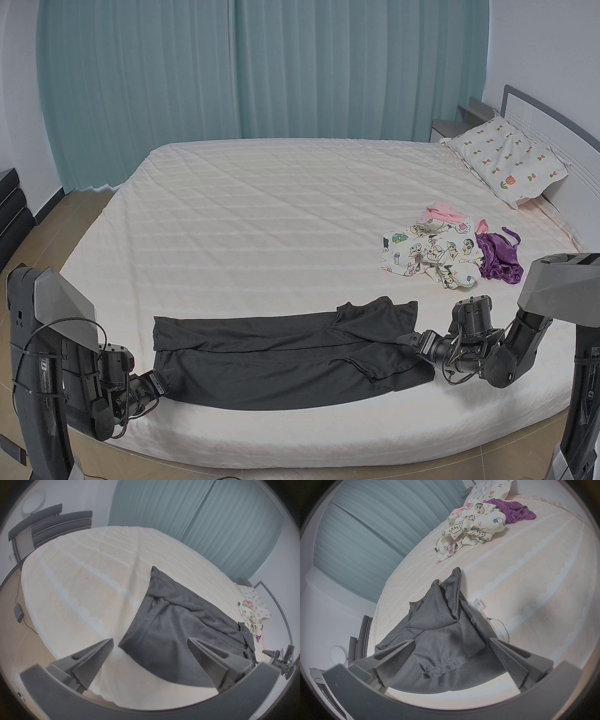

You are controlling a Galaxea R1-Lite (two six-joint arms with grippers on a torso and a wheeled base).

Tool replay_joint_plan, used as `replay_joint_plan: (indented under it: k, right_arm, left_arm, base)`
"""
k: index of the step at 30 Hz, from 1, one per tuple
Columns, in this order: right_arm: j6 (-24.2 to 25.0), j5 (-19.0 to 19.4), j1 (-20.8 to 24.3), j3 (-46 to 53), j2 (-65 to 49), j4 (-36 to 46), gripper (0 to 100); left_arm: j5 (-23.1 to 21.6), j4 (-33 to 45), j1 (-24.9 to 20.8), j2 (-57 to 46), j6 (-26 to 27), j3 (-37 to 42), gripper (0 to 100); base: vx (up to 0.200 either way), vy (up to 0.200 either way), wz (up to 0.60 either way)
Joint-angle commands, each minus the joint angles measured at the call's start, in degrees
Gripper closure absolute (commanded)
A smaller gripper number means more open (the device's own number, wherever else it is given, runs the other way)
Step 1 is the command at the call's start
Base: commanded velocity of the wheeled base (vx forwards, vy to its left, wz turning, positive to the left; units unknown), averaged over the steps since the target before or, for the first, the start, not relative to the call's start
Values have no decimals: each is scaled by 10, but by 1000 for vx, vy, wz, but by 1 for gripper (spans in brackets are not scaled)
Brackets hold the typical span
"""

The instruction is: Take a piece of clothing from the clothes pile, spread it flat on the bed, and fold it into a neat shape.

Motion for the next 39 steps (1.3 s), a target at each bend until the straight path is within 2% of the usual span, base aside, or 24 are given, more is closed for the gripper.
replay_joint_plan:
  k: [1,9,11,15,24,25,34,37,39]
  right_arm:
    - [-1,0,2,0,4,0,0]
    - [-1,0,2,0,4,-1,0]
    - [-2,-1,2,1,4,0,0]
    - [-2,-1,2,1,4,0,0]
    - [-3,0,2,4,4,0,0]
    - [-3,0,2,4,4,0,0]
    - [-2,0,1,3,1,-1,0]
    - [-1,0,1,3,0,-1,0]
    - [-2,0,1,3,1,-1,0]
  left_arm:
    - [19,0,0,33,-2,-24,100]
    - [43,4,-2,34,5,-6,100]
    - [74,6,-1,34,42,5,100]
    - [106,6,-2,28,60,16,100]
    - [108,7,-2,30,92,42,100]
    - [108,7,-2,30,94,43,0]
    - [108,0,12,4,95,35,0]
    - [90,4,37,-60,94,35,0]
    - [55,7,47,-96,89,26,0]
  base:
    - [0,0,0]
    - [0,0,0]
    - [0,0,0]
    - [0,0,0]
    - [0,0,0]
    - [0,0,0]
    - [0,0,0]
    - [0,0,0]
    - [0,0,0]
